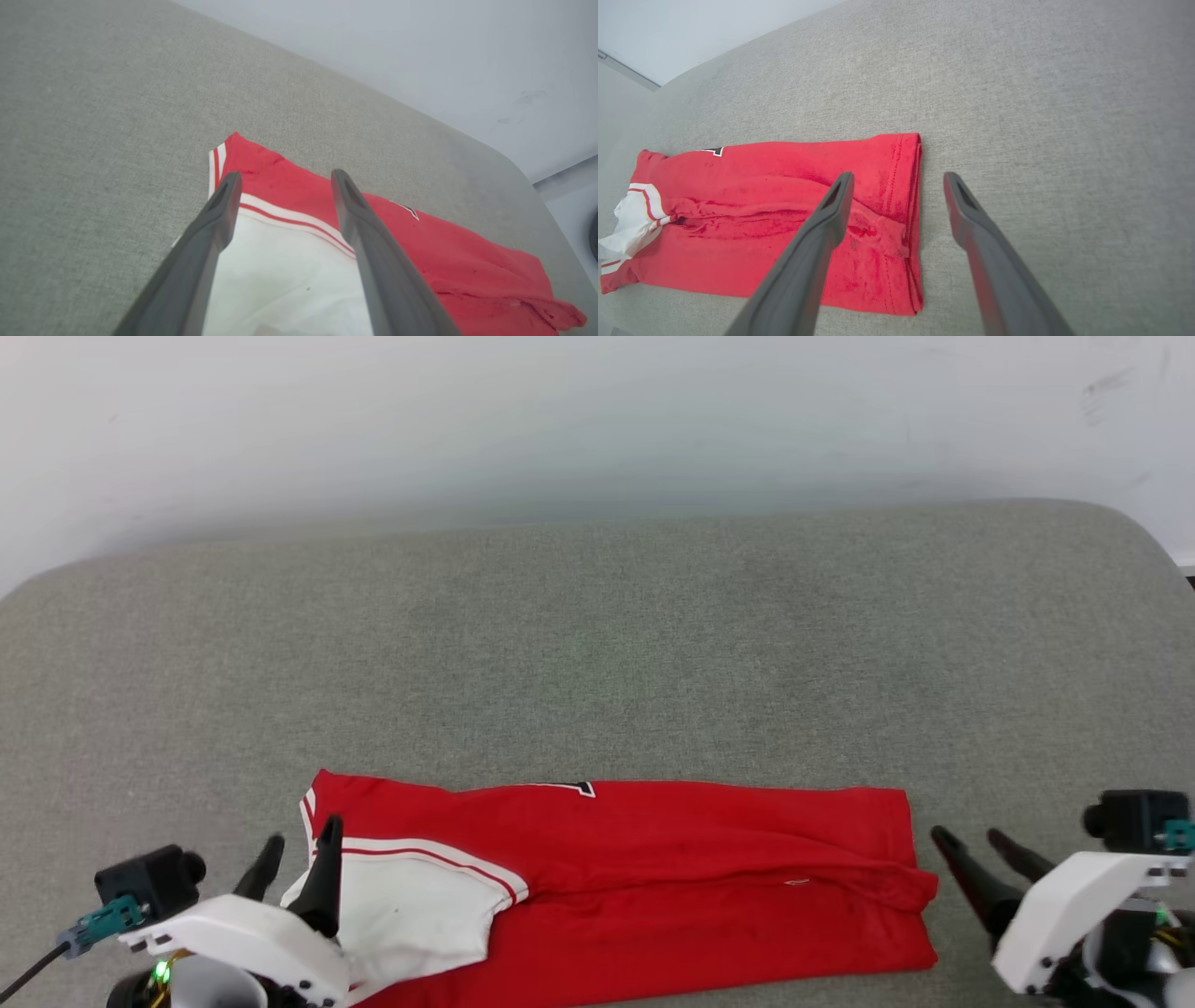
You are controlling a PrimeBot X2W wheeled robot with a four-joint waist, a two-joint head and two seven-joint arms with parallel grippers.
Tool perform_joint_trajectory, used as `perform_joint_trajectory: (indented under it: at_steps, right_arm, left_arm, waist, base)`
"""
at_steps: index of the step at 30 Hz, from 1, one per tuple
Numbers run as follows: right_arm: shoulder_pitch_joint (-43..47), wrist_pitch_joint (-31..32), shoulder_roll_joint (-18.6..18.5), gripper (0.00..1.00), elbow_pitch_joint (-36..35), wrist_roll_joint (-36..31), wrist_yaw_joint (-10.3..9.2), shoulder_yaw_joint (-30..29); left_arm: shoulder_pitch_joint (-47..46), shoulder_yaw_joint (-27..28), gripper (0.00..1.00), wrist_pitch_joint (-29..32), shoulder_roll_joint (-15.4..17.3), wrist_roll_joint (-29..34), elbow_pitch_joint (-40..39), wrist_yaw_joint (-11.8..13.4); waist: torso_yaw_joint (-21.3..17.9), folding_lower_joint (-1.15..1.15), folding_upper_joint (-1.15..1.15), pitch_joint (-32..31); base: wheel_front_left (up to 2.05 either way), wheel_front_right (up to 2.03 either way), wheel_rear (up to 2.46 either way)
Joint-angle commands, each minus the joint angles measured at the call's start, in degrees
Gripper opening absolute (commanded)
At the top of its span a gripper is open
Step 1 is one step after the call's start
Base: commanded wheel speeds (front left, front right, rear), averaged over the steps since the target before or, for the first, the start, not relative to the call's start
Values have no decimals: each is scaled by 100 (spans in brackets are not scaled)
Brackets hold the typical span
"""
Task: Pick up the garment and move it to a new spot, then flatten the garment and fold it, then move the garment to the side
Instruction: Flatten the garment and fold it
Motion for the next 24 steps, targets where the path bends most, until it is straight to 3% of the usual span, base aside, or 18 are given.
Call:
perform_joint_trajectory:
  at_steps: [1, 13, 24]
  right_arm:
    - [113, 175, -79, 100, -174, -34, -3, -207]
    - [174, 2123, -176, 100, -581, -144, -3, -934]
    - [-187, 2485, 259, 100, -118, -41, -3, -1177]
  left_arm:
    - [-140, -62, 100, -197, 11, 243, -205, 46]
    - [-221, -432, 100, -1214, 52, 1583, -1039, 388]
    - [-397, -608, 100, -1429, 73, 2119, -1504, 444]
  waist:
    - [-9, 1, 0, -55]
    - [222, 1, 0, 41]
    - [838, 1, 0, 463]
  base:
    - [0, 0, 0]
    - [0, 0, 0]
    - [0, 0, 0]
